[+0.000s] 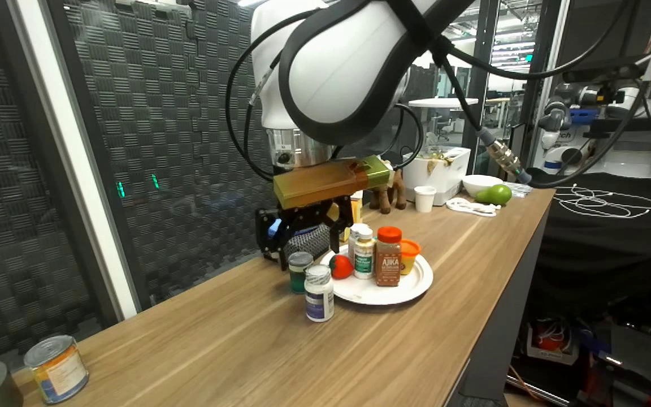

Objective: Put the plush toy and all the containers on the white plate

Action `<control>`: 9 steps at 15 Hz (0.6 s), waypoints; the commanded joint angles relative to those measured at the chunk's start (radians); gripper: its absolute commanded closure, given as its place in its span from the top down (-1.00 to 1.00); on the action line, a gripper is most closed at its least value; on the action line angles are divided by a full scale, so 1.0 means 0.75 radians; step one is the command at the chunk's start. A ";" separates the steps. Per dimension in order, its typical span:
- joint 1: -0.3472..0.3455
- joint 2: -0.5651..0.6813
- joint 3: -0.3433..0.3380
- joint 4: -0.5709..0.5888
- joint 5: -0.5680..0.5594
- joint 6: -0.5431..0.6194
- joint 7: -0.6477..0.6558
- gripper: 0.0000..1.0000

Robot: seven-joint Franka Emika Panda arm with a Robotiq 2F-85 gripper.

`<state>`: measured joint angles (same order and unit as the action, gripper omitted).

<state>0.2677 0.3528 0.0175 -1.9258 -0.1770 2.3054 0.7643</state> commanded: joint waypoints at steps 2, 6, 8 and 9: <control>-0.031 -0.001 0.035 0.023 0.122 -0.075 -0.025 1.00; -0.031 0.003 0.036 0.025 0.164 -0.095 -0.016 0.48; -0.028 0.003 0.028 0.023 0.152 -0.084 0.002 0.22; -0.028 0.004 0.026 0.023 0.149 -0.083 0.004 0.02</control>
<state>0.2564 0.3576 0.0316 -1.9258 -0.0809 2.2582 0.7635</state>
